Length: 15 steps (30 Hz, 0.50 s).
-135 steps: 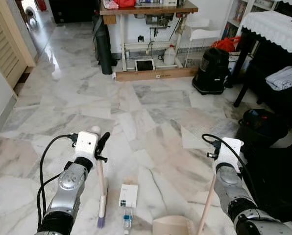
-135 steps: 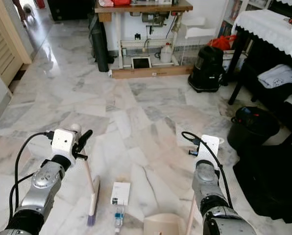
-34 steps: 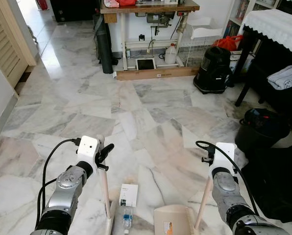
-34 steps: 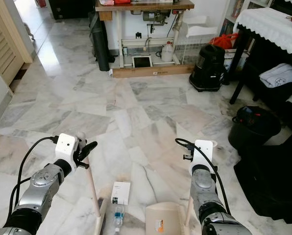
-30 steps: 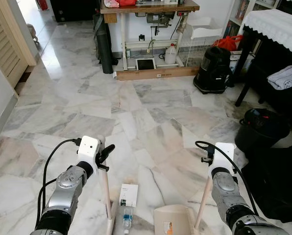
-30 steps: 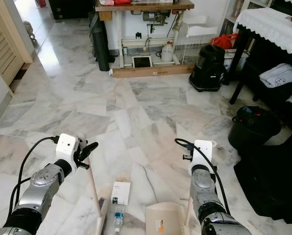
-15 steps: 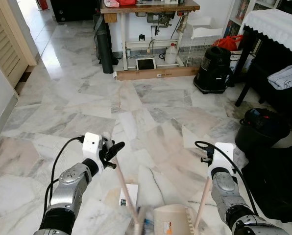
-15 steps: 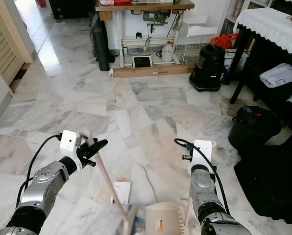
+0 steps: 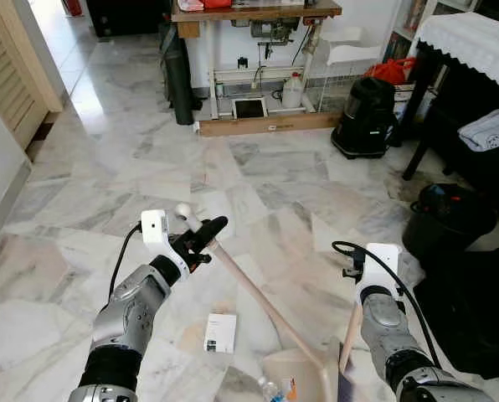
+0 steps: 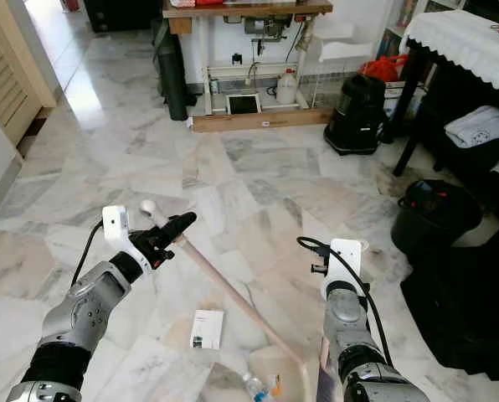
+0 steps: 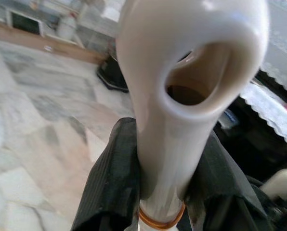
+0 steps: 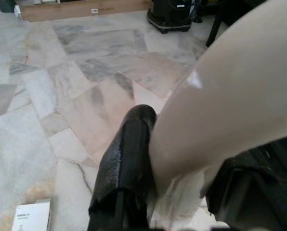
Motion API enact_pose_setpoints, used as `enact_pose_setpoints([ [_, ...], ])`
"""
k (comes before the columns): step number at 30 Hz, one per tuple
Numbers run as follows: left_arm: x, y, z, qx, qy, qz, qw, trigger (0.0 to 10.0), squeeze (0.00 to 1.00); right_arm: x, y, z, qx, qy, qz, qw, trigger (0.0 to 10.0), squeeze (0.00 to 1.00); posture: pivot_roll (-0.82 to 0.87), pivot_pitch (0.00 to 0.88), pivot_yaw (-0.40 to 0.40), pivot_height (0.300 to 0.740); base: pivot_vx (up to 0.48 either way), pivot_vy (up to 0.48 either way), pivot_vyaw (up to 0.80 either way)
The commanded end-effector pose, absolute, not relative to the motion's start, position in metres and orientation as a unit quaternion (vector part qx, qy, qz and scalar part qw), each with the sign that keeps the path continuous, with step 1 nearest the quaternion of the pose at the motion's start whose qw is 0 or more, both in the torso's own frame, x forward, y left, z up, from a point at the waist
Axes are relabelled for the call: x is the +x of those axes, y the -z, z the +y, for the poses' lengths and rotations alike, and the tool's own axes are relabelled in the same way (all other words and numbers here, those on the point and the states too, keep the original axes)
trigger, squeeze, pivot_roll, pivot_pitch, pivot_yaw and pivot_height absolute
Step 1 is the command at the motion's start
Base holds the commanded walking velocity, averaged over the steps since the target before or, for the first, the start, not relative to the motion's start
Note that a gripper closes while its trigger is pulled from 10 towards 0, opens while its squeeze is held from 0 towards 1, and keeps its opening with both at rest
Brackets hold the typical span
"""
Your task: Sweep floor
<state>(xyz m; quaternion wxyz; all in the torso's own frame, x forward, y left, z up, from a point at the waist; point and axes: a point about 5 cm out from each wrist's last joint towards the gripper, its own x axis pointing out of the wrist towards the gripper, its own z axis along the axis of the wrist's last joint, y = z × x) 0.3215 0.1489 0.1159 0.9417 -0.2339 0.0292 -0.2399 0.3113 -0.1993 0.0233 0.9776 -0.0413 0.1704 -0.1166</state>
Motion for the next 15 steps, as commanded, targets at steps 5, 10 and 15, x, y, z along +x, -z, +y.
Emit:
enact_pose_setpoints([
  [5,0.33,-0.144,0.171,-0.146,0.158,-0.054,0.975,10.0,0.0,0.311,-0.021,-0.194,-0.038,0.11,0.18,0.977,10.0,0.0,0.05,0.0,0.003,0.74,0.0,0.0,0.0],
  [10,0.326,-0.152,0.182,-0.071,0.138,-0.067,0.986,10.0,0.0,0.311,-0.02,-0.195,-0.04,0.109,0.182,0.976,10.0,0.0,0.06,0.0,0.001,0.74,0.0,0.0,0.0],
  [15,0.322,-0.147,0.18,-0.036,0.164,-0.044,0.985,10.0,0.0,0.311,-0.02,-0.194,-0.04,0.107,0.184,0.976,10.0,0.0,0.06,0.0,-0.001,0.74,0.0,0.0,0.0],
])
